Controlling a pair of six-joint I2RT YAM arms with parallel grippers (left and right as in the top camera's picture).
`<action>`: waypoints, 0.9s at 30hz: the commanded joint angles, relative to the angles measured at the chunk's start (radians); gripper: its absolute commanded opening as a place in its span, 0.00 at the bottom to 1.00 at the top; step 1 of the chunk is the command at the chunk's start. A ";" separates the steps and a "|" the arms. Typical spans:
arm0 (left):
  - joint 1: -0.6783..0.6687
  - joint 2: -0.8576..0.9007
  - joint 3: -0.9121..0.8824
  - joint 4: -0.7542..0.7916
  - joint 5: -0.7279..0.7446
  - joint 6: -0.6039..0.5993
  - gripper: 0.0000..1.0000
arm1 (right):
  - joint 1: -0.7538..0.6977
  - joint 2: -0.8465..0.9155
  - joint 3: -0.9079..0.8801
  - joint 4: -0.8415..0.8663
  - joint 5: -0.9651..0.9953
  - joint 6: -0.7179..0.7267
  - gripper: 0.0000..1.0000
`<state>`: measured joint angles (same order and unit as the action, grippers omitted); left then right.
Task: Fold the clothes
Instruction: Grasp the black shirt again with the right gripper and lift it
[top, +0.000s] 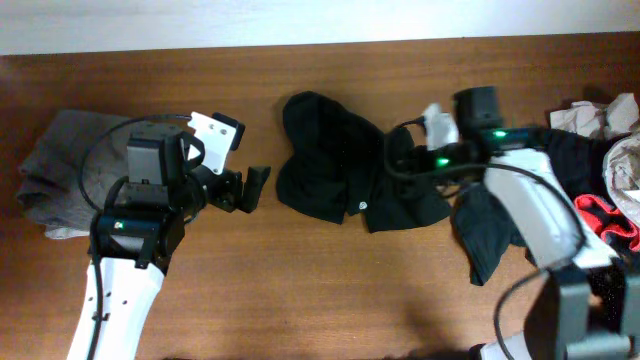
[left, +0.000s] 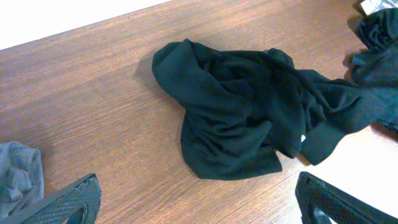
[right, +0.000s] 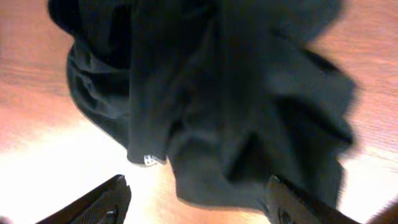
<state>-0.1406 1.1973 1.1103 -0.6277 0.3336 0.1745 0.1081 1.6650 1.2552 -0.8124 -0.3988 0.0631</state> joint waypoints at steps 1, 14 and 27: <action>0.000 0.001 0.021 0.003 0.000 -0.002 1.00 | 0.104 0.088 -0.010 0.050 0.105 0.116 0.75; 0.000 0.001 0.021 0.008 -0.023 -0.002 1.00 | 0.296 0.230 -0.011 0.165 0.378 0.412 0.51; 0.000 0.001 0.021 0.006 -0.023 -0.002 1.00 | 0.215 -0.060 0.340 -0.144 0.406 0.203 0.04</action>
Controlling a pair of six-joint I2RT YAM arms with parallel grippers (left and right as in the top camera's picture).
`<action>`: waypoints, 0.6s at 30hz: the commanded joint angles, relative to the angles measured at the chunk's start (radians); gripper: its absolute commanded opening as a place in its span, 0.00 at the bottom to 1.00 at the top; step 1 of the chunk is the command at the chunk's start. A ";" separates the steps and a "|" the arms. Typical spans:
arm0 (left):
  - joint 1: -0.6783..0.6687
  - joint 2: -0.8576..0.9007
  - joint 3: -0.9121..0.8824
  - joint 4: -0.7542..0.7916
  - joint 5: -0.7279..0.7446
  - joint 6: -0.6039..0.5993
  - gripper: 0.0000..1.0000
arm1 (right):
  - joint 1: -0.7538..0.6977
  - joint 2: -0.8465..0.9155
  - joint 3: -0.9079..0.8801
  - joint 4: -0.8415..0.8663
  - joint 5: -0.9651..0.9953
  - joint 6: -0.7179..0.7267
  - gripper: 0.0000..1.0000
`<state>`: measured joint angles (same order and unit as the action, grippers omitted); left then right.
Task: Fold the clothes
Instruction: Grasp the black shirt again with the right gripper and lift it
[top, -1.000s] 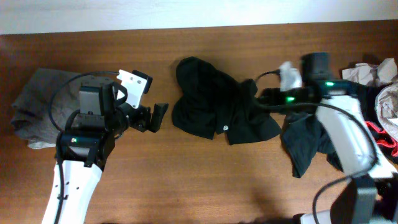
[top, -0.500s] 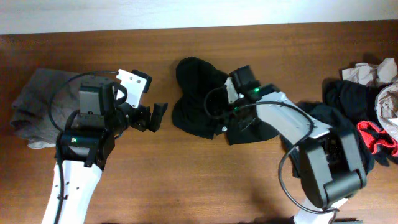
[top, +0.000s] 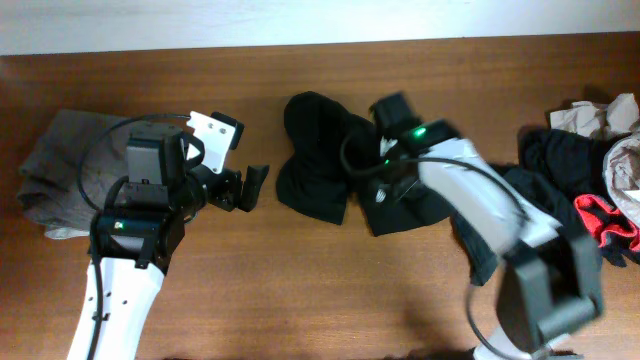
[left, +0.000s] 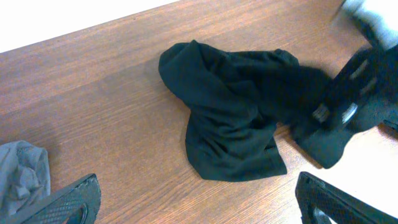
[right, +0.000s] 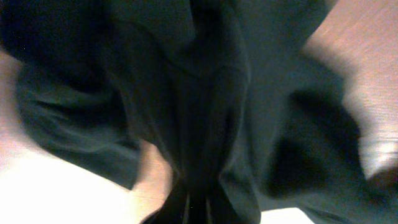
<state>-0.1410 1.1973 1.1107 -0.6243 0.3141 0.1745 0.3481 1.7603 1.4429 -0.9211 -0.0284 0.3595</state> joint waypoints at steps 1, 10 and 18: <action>0.000 0.001 0.021 0.002 -0.003 -0.002 1.00 | -0.034 -0.184 0.202 -0.058 0.047 -0.100 0.04; 0.000 0.001 0.021 0.003 0.040 -0.005 1.00 | -0.055 -0.286 0.386 -0.086 0.075 -0.138 0.04; 0.000 0.002 0.021 0.002 0.096 -0.006 1.00 | -0.055 -0.286 0.411 -0.086 0.077 -0.225 0.04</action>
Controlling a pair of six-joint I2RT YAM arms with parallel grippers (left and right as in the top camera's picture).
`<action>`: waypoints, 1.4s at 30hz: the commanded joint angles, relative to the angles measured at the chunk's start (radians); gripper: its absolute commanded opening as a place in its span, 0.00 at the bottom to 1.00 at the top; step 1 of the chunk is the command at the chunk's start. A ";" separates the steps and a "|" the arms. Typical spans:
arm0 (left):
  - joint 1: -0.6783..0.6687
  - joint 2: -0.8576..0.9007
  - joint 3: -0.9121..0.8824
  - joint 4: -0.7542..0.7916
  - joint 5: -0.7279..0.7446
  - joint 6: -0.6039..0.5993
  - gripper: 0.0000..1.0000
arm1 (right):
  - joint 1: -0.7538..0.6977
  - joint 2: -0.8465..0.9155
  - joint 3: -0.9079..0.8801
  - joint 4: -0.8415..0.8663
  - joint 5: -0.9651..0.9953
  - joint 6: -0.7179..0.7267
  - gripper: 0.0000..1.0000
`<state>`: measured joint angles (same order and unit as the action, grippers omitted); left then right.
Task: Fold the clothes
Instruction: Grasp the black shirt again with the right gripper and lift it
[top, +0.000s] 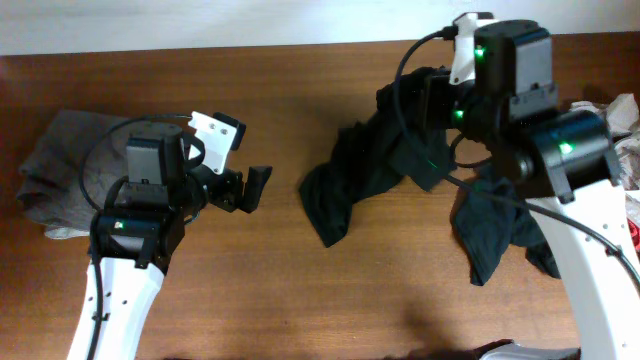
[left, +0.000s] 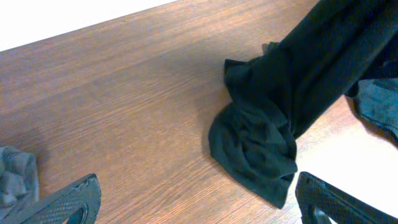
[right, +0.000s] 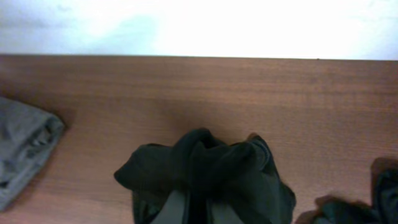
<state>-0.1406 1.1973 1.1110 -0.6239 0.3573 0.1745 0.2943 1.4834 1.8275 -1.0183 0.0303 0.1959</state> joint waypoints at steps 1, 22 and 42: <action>-0.001 0.002 0.020 0.002 0.075 -0.006 1.00 | -0.001 -0.011 0.038 0.008 0.014 -0.061 0.04; -0.002 0.002 0.020 0.014 0.083 -0.005 1.00 | -0.001 -0.058 0.483 -0.001 0.238 -0.115 0.04; -0.002 0.002 0.021 0.013 0.068 -0.005 1.00 | -0.063 0.097 0.501 -0.283 0.244 0.130 0.05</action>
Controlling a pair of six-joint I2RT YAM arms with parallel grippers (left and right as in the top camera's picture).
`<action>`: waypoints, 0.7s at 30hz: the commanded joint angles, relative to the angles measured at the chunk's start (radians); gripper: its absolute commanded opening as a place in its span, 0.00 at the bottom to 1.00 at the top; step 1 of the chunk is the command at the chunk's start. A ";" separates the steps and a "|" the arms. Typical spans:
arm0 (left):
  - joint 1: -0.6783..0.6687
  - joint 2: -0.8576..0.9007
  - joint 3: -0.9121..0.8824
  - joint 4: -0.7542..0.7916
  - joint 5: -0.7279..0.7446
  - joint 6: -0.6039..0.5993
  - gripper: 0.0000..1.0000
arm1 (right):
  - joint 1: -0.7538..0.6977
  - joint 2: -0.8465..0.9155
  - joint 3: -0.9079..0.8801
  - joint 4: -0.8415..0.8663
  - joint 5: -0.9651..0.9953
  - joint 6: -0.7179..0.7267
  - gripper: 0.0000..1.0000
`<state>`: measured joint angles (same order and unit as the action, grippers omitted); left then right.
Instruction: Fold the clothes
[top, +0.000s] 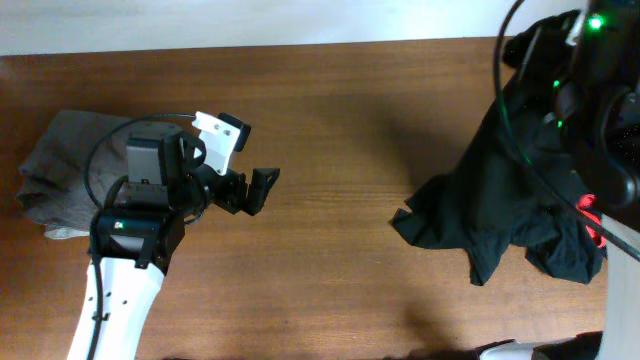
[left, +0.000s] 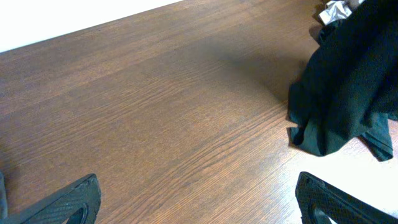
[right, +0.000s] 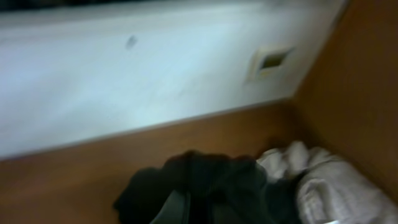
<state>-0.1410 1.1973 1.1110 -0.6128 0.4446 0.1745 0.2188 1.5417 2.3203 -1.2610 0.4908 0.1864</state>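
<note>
A black garment (top: 505, 185) hangs from my right gripper (right: 198, 208), which is shut on a bunch of its cloth high at the table's far right; its lower end trails on the wood. The same black garment (left: 348, 93) shows at the right of the left wrist view. My left gripper (top: 250, 190) stands open and empty over bare wood at centre left, fingers (left: 62, 202) wide apart.
A folded grey garment (top: 65, 170) lies at the far left under the left arm. At the right edge lies a pile of clothes with a red-trimmed piece (top: 595, 220). White crumpled cloth (right: 323, 180) sits beside the held garment. A white wall (right: 155, 68) runs behind the table.
My right gripper has moved right and higher with the black garment, dragging its lower end from the table's middle to the right side. The left gripper has barely moved.
The black garment lay crumpled at the table's centre with my right gripper open beside it. Then the gripper was down on the cloth. Then it held the garment lifted toward the back right. Now it hangs at the far right. The left gripper stayed open throughout.
</note>
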 joint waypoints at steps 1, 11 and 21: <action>-0.002 0.002 0.020 0.002 -0.027 -0.005 1.00 | 0.012 0.058 0.008 -0.056 -0.272 0.161 0.04; -0.002 0.001 0.020 -0.006 -0.048 -0.005 1.00 | 0.157 0.307 0.007 -0.014 -0.507 0.216 0.47; -0.002 0.002 0.020 -0.016 -0.048 -0.005 1.00 | 0.039 0.346 0.002 -0.192 -0.356 0.190 0.76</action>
<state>-0.1410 1.1973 1.1110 -0.6281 0.4034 0.1745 0.3264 1.8942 2.3207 -1.3903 0.0746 0.3923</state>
